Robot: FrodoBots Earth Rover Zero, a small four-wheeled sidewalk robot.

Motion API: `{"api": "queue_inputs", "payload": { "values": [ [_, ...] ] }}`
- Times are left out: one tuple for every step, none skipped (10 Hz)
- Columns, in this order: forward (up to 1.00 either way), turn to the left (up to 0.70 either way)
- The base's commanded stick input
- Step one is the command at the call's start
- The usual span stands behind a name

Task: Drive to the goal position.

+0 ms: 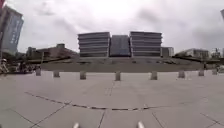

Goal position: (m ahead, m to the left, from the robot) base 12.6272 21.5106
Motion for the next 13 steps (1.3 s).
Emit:
{"api": "queue_inputs", "payload": {
  "values": [
    [0.70,0.01],
    [0.70,0.01],
    [0.70,0.01],
    [0.70,0.01],
    [0.70,0.01],
    [0.70,0.01],
    [0.70,0.01],
    [0.70,0.01],
    [0.70,0.01],
    [0.70,0.01],
    [0.70,0.01],
    [0.70,0.01],
    [0.70,0.07]
  ]
}}
